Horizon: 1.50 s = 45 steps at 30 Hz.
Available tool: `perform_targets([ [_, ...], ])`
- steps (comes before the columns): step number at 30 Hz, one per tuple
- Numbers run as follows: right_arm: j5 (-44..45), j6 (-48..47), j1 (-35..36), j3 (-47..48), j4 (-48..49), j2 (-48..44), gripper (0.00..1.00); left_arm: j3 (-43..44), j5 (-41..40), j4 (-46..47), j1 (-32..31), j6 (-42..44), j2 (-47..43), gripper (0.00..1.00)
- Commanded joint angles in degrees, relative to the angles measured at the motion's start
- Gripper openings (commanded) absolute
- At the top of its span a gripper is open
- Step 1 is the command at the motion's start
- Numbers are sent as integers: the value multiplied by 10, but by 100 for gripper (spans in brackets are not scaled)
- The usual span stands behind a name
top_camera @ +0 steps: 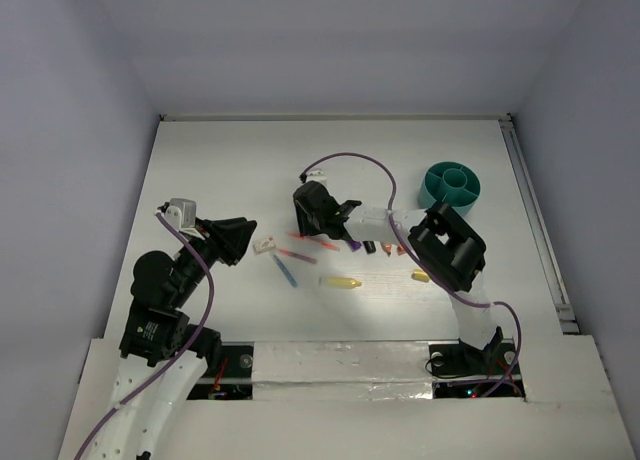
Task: Sort the stationery into containers
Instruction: Pick up the stationery from the center of the board, then place the stationery in the storage box.
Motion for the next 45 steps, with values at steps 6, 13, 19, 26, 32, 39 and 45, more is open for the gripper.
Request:
perform_targets([
  [6,21,7,5,35,12,18,44,-1,8,23,3,-1,3,28],
  [13,21,-4,5,36,23,20,32,-1,6,23,3,-2,4,28],
  [19,20,-13,5,24,32,5,21,-1,5,24,8,-1,4,29],
  [26,-8,-47,5,-22,61,-83,16,-1,1,21,14,-2,8,35],
  [32,-99,-100,5,-48,41,-185,12,1,-21,13,14,-10,19,50],
  [39,-311,-172,5,-69,-58,-293,11,-44,10,57,14,-90,70,87],
  [45,-406,-205,5,-84,-122,-347,11,-71,60,150,14,-168,118,94],
])
